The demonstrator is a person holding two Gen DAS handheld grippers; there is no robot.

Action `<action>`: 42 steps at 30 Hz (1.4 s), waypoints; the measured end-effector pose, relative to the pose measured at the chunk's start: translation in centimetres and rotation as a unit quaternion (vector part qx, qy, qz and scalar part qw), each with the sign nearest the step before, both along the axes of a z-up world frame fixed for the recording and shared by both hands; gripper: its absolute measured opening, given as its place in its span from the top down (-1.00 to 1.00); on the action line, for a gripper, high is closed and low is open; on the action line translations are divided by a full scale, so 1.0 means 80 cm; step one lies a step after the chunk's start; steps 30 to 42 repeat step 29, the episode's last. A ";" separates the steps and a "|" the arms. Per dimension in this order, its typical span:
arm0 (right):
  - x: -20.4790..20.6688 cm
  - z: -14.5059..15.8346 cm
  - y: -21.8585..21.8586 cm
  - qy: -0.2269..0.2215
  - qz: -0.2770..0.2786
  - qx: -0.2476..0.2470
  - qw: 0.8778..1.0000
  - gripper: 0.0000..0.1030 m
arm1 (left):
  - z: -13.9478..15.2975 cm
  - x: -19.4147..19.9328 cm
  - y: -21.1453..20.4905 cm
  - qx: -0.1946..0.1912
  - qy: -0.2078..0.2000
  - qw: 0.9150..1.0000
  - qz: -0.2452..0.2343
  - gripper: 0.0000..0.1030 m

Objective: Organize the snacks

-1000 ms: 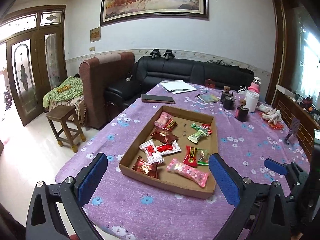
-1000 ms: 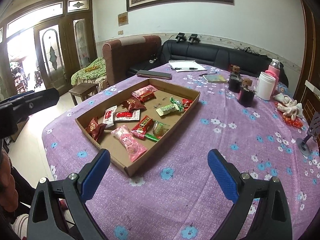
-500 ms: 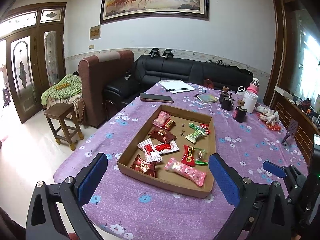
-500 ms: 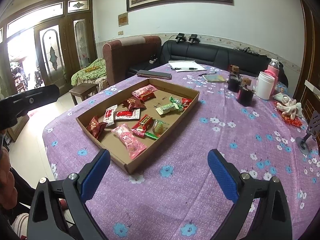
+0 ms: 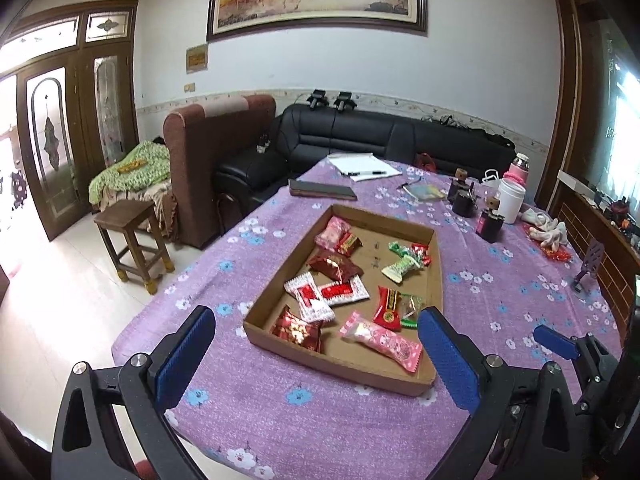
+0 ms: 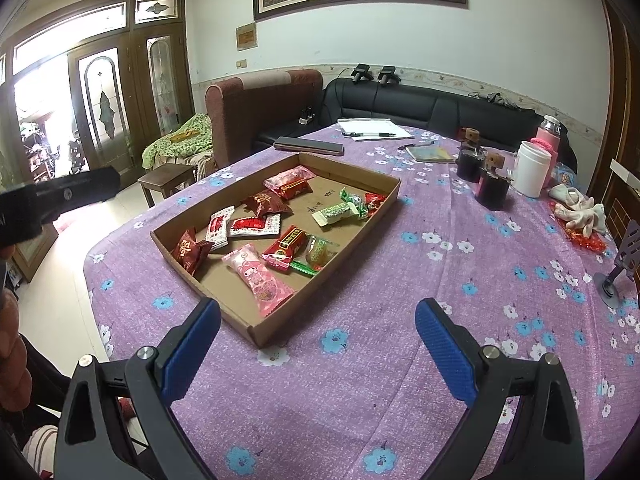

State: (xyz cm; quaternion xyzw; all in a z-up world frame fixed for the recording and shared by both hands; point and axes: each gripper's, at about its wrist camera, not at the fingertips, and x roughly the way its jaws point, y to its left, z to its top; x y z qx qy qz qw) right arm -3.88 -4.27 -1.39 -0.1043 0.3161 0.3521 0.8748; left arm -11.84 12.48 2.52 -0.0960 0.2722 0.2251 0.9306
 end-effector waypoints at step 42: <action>0.005 -0.018 0.005 0.005 0.004 -0.010 1.000 -0.90 | -0.010 -0.001 -0.001 0.009 -0.014 1.000 0.001 -0.98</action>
